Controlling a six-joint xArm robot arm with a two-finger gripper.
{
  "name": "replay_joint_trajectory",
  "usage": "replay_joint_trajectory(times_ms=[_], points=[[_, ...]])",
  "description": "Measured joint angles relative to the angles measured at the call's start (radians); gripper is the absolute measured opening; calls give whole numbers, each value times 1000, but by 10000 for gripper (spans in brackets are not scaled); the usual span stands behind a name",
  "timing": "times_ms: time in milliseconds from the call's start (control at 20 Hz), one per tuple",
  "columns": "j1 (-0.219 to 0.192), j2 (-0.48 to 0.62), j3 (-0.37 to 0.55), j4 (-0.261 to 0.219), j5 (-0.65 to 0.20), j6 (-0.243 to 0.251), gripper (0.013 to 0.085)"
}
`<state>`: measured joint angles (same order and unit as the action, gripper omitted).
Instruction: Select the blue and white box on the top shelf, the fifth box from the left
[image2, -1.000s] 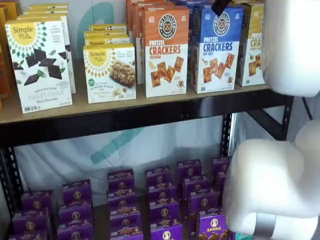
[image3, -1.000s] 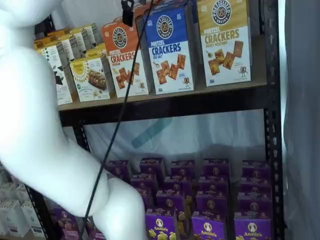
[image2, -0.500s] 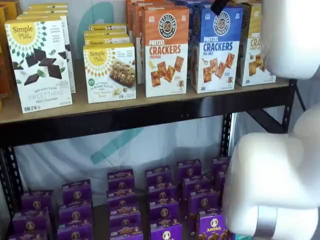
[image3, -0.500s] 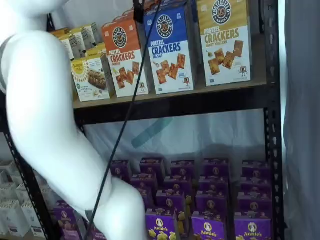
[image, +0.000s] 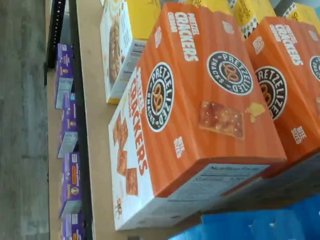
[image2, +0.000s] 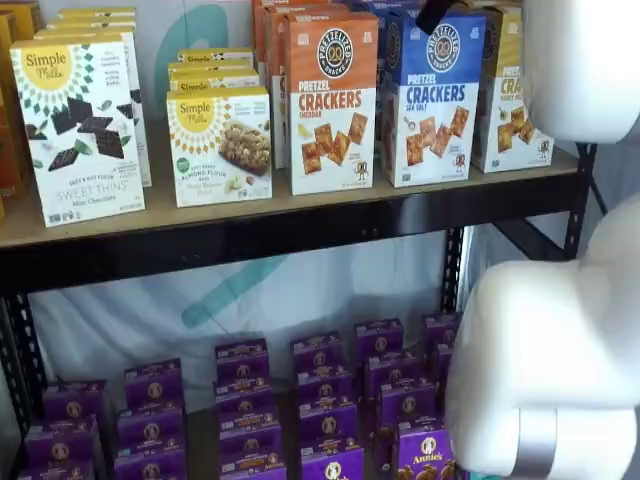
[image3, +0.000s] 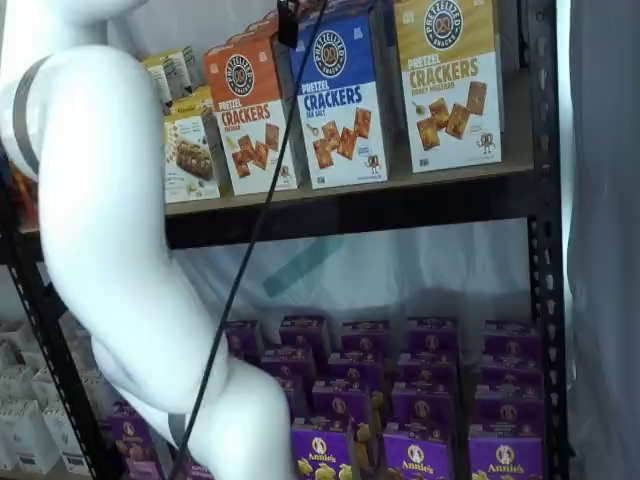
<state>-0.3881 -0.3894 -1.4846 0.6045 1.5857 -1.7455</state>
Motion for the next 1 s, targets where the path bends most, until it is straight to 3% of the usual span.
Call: replay_joint_trajectory(times_ms=[600, 1000], points=[[50, 50, -35, -78, -34, 5, 850], [65, 87, -71, -113, -8, 7, 850]])
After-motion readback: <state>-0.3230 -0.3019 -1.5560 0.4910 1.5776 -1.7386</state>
